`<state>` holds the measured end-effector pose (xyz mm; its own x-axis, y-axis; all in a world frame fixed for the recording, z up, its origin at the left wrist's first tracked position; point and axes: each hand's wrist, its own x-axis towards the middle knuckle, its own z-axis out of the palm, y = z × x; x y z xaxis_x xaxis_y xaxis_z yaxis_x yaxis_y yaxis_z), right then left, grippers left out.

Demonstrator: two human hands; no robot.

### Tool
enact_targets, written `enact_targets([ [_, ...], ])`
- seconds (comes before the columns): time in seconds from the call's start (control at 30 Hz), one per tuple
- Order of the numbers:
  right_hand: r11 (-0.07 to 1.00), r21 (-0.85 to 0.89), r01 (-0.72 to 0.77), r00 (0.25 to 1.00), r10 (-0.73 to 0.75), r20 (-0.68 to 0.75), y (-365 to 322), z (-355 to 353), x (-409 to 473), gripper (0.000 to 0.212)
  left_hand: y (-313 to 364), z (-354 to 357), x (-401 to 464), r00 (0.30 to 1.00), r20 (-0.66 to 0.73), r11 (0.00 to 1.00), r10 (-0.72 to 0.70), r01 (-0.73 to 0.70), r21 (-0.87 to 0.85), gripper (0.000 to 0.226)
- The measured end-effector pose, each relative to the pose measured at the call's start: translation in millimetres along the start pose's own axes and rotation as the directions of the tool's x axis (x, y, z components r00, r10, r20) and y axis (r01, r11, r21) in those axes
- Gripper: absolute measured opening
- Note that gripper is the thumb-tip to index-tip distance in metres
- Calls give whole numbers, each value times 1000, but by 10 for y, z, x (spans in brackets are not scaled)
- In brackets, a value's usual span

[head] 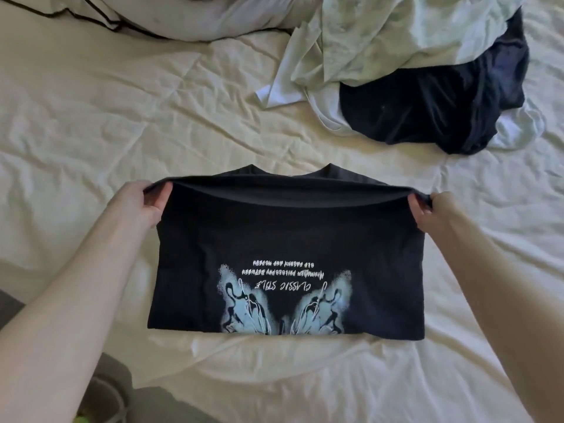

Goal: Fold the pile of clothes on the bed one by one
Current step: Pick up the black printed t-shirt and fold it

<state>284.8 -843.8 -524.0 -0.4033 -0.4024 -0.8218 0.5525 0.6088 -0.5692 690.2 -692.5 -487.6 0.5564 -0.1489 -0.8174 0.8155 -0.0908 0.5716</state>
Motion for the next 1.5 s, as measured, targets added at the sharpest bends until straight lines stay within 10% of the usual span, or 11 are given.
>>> enact_targets([
  [0.17,999,-2,52,979,-50,198,85,142,54,34,-111,231,131,991,92,988,93,-81,-128,37],
  [0.27,845,-329,422,903,-362,230,323,195,-15,12,-364,155,157,961,113,931,252,-272,242,30],
  [0.37,178,-579,796,565,-562,605,726,33,-68,17,-776,-57,95,687,460,320,562,-694,645,27],
  [0.43,-210,-404,890,288,-427,857,975,-22,-81,21,-1057,-175,87,462,786,-180,411,-804,566,31],
  [0.5,-471,-231,851,180,-151,972,1151,20,-63,33,-1280,-202,144,421,901,-519,106,-750,411,40],
  [0.6,-655,-122,746,207,54,977,1177,80,139,48,-1353,-177,366,489,869,-751,-75,-601,274,54],
  [0.87,-653,-464,598,445,-211,870,877,-355,330,53,-690,-736,636,711,678,-706,184,-384,595,60],
  [1.1,-546,-373,750,372,-119,921,1759,-1140,-497,50,-1551,-1416,-193,535,844,-702,33,-589,400,51],
  [1.37,-594,-556,582,582,-173,794,1641,-1754,-269,59,-1555,-1893,-153,739,670,-674,71,-459,578,51],
  [1.5,-591,-609,529,629,-209,749,1418,-2010,-103,57,-1097,-2277,18,893,405,-493,197,-267,828,61],
])
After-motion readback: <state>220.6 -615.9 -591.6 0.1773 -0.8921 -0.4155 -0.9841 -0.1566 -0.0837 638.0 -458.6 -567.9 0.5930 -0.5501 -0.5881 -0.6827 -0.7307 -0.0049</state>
